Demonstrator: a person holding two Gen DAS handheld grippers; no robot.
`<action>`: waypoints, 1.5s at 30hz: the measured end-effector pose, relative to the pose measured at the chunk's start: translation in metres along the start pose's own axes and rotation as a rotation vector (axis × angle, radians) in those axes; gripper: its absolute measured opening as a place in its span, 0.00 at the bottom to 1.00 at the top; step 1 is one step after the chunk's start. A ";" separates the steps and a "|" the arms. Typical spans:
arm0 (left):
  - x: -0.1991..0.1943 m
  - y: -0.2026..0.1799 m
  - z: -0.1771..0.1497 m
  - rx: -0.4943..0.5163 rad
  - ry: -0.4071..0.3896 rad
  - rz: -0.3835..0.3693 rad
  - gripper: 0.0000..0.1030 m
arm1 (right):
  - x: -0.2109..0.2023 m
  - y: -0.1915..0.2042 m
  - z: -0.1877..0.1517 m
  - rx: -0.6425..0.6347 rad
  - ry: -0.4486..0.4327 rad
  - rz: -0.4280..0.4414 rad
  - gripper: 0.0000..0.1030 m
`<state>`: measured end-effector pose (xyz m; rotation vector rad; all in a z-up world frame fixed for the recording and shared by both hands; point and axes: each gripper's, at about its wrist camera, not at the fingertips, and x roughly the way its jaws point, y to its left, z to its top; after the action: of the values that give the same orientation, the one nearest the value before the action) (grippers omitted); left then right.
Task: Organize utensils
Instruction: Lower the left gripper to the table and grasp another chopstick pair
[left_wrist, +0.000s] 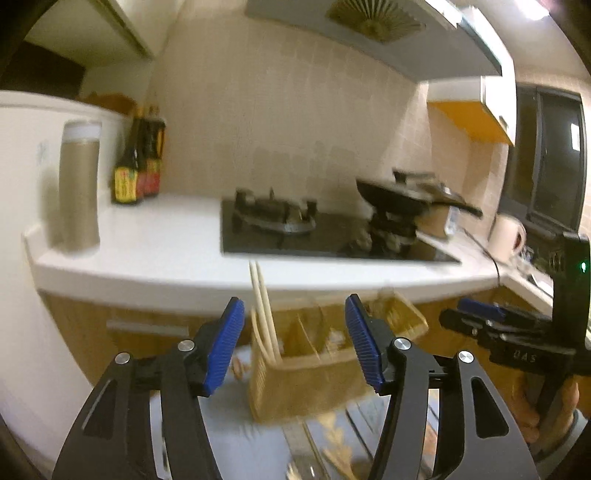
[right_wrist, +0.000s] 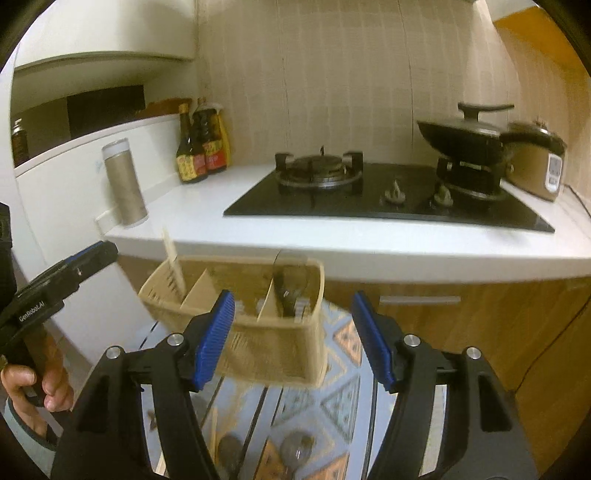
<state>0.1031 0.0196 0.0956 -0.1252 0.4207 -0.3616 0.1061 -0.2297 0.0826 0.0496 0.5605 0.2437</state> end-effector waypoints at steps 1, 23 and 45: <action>-0.002 -0.002 -0.004 0.000 0.020 -0.002 0.54 | -0.003 0.000 -0.004 0.001 0.017 0.006 0.61; 0.023 0.022 -0.118 -0.162 0.533 -0.073 0.53 | 0.011 0.016 -0.087 0.020 0.423 0.120 0.60; 0.056 -0.024 -0.150 0.119 0.647 0.082 0.29 | 0.052 0.018 -0.112 0.072 0.586 0.181 0.37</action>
<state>0.0801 -0.0297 -0.0570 0.1322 1.0380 -0.3402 0.0851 -0.2014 -0.0367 0.1006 1.1506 0.4187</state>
